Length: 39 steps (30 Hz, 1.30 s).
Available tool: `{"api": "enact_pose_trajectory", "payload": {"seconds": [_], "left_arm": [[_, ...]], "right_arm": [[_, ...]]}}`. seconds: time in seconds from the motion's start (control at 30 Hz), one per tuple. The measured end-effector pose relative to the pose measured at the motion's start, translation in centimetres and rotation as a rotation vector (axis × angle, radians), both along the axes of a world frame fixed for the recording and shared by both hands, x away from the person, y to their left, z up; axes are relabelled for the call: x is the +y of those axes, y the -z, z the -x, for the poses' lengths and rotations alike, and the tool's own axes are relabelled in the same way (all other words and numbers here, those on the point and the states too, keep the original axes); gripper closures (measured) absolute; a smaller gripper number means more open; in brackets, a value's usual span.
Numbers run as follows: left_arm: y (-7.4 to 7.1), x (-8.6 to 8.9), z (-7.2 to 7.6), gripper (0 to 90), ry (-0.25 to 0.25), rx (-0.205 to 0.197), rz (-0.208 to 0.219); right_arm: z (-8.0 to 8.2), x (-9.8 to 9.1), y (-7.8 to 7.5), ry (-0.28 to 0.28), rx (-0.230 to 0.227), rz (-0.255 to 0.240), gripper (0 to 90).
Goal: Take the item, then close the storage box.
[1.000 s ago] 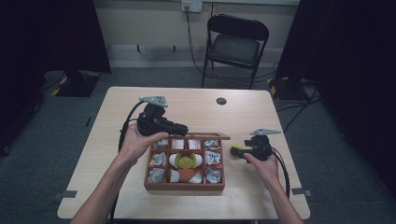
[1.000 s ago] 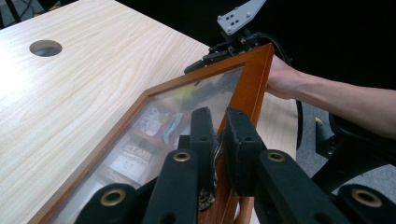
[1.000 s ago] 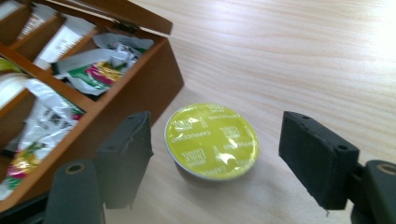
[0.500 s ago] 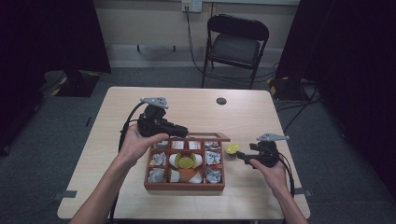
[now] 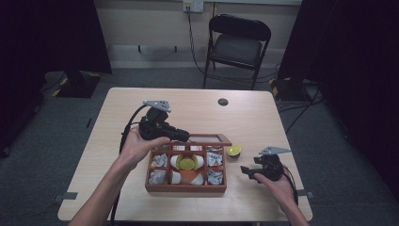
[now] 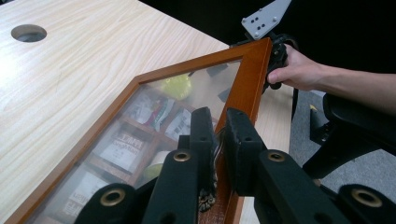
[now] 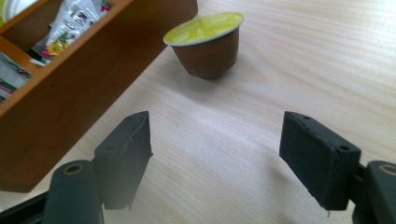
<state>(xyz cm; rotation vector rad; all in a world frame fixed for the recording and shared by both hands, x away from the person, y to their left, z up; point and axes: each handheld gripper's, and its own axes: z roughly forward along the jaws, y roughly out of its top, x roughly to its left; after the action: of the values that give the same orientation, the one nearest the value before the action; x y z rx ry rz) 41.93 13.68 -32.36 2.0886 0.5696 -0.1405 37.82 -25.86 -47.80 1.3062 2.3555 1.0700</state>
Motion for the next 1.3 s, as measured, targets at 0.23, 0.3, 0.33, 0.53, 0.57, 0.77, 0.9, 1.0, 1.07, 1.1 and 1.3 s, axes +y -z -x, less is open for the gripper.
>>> {"api": "enact_pose_trajectory", "payload": {"seconds": [0.23, 0.3, 0.33, 0.53, 0.57, 0.77, 0.9, 1.0, 1.07, 1.1, 1.3], "left_arm": [[0.2, -0.2, 0.4, 82.1, 0.010, -0.001, -0.020], [0.3, -0.2, 0.5, 82.1, 0.016, 0.003, -0.025], [0.3, -0.2, 0.6, 82.1, 0.019, 0.003, -0.029], [0.5, -0.4, 0.9, 82.0, 0.025, 0.001, -0.047], [0.6, -0.5, 1.0, 82.1, 0.027, 0.002, -0.051], [0.8, -0.7, 1.4, 82.0, 0.036, -0.004, -0.071], [1.1, -0.7, 1.6, 82.0, 0.041, -0.002, -0.076], [1.3, -0.7, 1.8, 81.9, 0.035, 0.006, -0.079], [1.4, -0.8, 1.9, 82.0, 0.046, 0.005, -0.087], [1.4, -0.8, 2.0, 81.9, 0.045, 0.001, -0.089], [2.0, -1.0, 2.5, 82.0, 0.065, -0.006, -0.108]], "right_arm": [[-0.1, 0.1, 0.9, -0.001, 0.020, 0.020, 24.8], [-0.1, 0.1, 1.0, -0.001, 0.018, 0.021, 24.8], [0.0, 0.2, 1.0, 0.000, 0.024, 0.020, 24.8], [0.1, 0.1, 1.3, -0.004, 0.023, 0.022, 25.0], [0.1, 0.1, 1.3, 0.000, 0.026, 0.021, 25.1], [0.3, 0.2, 1.4, -0.002, 0.007, 0.038, 24.8], [0.4, 0.3, 1.6, -0.006, -0.019, 0.049, 24.1], [0.6, 0.3, 1.7, -0.005, -0.039, 0.057, 23.3], [0.7, 0.3, 1.9, -0.004, -0.056, 0.063, 23.3], [0.7, 0.4, 1.9, -0.001, -0.059, 0.066, 23.3], [0.8, 0.5, 2.0, -0.001, -0.076, 0.082, 22.8]]}}
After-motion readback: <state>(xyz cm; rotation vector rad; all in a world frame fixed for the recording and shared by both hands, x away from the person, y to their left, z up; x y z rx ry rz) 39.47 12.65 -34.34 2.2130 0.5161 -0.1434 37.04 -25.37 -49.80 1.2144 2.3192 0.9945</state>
